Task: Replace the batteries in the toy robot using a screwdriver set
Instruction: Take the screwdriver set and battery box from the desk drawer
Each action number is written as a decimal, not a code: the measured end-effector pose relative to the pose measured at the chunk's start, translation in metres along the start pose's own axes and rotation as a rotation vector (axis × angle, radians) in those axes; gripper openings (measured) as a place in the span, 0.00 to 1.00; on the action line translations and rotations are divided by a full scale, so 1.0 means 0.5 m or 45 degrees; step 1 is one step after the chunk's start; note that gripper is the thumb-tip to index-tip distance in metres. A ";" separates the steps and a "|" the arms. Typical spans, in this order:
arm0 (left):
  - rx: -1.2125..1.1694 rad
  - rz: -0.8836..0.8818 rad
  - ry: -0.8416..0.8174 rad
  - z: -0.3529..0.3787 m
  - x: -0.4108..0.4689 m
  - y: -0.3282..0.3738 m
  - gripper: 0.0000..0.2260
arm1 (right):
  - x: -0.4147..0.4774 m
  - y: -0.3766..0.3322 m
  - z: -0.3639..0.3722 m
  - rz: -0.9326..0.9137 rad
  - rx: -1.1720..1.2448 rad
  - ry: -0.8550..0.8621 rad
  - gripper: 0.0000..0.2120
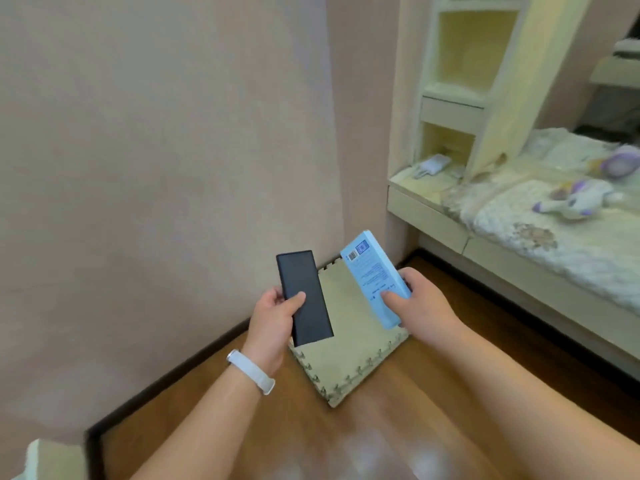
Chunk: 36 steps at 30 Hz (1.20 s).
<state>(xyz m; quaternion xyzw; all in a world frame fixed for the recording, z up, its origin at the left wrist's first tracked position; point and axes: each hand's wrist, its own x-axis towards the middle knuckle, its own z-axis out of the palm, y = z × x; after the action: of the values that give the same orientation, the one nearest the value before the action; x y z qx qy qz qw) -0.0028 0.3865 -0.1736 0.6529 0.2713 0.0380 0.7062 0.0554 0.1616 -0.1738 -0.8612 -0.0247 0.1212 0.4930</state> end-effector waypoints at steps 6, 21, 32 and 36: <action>0.090 -0.015 -0.243 0.165 0.022 0.000 0.05 | -0.018 0.080 -0.132 0.115 0.051 0.201 0.05; 0.083 -0.192 -0.649 0.539 0.239 -0.003 0.03 | 0.115 0.206 -0.342 0.504 -0.013 0.502 0.09; 0.187 -0.310 -0.969 0.814 0.391 0.013 0.07 | 0.224 0.262 -0.485 0.708 0.008 0.748 0.11; 0.245 -0.335 -1.085 0.919 0.366 0.001 0.06 | 0.205 0.308 -0.535 0.750 0.011 0.801 0.09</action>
<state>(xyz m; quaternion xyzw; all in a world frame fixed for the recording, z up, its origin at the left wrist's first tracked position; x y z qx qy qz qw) 0.3518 0.0468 -0.2340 0.6329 0.0396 -0.3494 0.6898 0.2052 -0.1262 -0.1947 -0.8245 0.3741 -0.0117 0.4244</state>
